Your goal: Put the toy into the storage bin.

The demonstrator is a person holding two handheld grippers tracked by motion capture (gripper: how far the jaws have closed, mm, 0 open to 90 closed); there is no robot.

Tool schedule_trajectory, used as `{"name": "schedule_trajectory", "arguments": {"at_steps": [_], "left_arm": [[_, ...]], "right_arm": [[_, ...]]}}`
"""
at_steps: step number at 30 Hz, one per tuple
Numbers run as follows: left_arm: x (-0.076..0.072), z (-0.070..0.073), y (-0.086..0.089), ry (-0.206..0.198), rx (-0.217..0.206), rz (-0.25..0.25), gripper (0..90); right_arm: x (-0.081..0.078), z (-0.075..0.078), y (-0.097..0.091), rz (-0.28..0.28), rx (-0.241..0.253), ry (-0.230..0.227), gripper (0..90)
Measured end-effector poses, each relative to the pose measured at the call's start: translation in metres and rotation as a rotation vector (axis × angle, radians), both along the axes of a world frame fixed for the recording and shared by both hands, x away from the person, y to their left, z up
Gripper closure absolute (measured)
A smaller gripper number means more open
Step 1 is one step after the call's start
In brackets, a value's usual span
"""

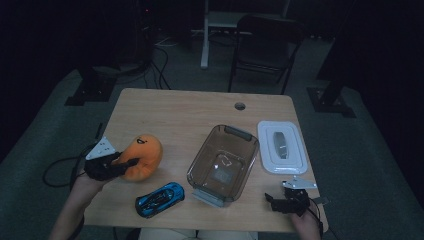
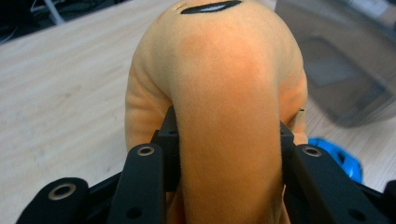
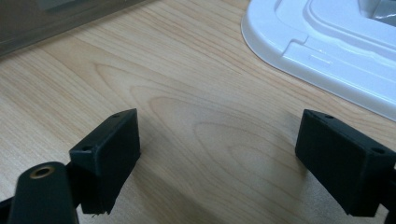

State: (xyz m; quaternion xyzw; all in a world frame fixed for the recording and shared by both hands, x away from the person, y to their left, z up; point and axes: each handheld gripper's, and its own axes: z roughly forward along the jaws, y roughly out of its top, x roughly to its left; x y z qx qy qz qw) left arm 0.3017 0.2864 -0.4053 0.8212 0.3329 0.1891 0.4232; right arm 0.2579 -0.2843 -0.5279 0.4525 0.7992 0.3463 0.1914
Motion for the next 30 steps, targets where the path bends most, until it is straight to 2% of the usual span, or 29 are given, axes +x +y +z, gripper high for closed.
{"name": "schedule_trajectory", "arguments": {"at_steps": [4,6,12,16,26,30], "left_arm": [[0.005,0.015,-0.008,-0.017,-0.002,-0.033,62.9],[0.006,0.022,-0.013,-0.042,0.001,-0.054,62.9],[0.013,0.042,-0.033,-0.073,0.008,-0.138,62.7],[0.019,0.051,-0.046,-0.084,0.004,-0.191,62.6],[0.033,0.067,-0.088,-0.110,0.050,-0.318,62.4],[0.037,0.076,-0.106,-0.132,0.048,-0.371,62.2]], "right_arm": [[0.000,0.000,0.000,0.000,0.000,0.000,13.5],[0.000,0.000,0.000,0.000,0.000,0.000,13.5],[0.000,0.000,-0.001,0.000,0.008,0.001,13.5],[0.000,0.000,0.000,0.000,0.000,-0.002,13.5],[0.000,0.000,0.000,0.000,0.000,-0.001,13.5],[0.000,0.000,0.000,-0.001,0.000,-0.001,13.5]]}}
